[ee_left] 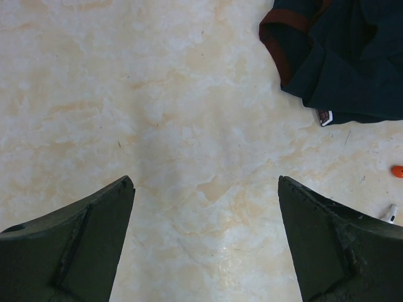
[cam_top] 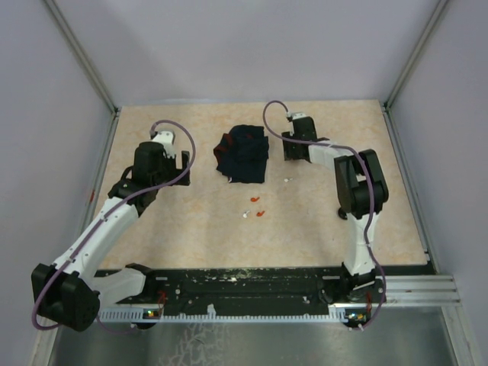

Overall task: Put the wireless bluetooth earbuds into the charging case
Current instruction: Pick up the charging case at the center of the board.

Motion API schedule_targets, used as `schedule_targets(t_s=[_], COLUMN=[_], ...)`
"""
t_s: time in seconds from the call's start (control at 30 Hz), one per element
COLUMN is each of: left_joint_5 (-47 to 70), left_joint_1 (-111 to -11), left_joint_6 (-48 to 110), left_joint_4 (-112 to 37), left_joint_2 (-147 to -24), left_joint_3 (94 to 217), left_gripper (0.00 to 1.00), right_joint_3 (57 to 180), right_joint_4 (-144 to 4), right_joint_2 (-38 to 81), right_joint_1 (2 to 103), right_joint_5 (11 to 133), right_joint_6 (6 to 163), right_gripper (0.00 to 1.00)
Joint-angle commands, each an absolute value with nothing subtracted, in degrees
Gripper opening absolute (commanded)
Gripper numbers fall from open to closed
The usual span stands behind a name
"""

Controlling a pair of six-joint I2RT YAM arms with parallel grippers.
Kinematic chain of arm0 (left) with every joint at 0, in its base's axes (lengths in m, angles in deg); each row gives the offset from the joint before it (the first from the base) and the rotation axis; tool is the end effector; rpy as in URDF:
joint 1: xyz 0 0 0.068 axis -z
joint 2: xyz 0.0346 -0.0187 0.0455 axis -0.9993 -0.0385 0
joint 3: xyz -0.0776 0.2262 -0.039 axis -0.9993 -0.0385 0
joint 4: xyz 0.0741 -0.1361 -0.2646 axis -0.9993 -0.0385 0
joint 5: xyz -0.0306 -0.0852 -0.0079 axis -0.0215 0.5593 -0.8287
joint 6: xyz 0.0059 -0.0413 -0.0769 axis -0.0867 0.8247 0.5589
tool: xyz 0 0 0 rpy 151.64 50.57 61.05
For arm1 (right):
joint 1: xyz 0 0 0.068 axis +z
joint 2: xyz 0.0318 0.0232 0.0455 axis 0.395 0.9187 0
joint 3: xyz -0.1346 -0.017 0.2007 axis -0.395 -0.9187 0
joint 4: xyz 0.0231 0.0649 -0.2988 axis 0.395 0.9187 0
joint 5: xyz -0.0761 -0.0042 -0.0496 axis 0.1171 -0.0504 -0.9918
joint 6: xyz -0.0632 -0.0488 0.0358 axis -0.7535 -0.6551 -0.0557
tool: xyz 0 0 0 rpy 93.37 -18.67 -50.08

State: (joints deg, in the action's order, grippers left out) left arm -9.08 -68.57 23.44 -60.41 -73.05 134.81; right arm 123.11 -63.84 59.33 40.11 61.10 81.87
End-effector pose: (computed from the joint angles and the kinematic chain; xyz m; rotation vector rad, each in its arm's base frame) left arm 0.3272 -0.0967 0.2374 0.1539 2.1213 -0.0132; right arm 0.4857 0.1427 0.0733 -0.2390 2.3466 0.1159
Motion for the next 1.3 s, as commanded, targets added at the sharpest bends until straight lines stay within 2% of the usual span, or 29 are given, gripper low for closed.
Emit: schedule_targets(t_s=[0.0, 0.4, 0.77, 1.03, 1.27], left_joint_5=[-6.4, 9.1, 25.8, 33.3, 36.0], left_joint_1=[-69.0, -69.0, -69.0, -68.7, -67.1], left_joint_6=[24.4, 33.1, 43.2, 51.0, 55.0], left_joint_4=[-59.7, -58.0, -48.9, -41.9, -36.9], left_joint_2=[-72.4, -71.2, -71.4, -72.5, -74.0], left_joint_3=[135.1, 137.5, 138.2, 137.4, 136.2], left_gripper=[1.00, 1.00, 1.00, 0.99, 0.92], right_joint_3=[119.5, 106.5, 96.6, 91.9, 89.0], right_joint_4=[-65.0, -70.7, -77.6, -84.4, -90.1], right_joint_2=[53.1, 34.3, 16.8, 11.5, 10.1], right_joint_1=[42.0, 49.3, 59.5, 65.7, 69.3], right_joint_5=[60.7, 59.5, 59.7, 59.2, 60.9], right_joint_6=[81.4, 82.5, 79.9, 77.4, 74.9], right_gripper=[0.42, 0.42, 0.42, 0.42, 0.42])
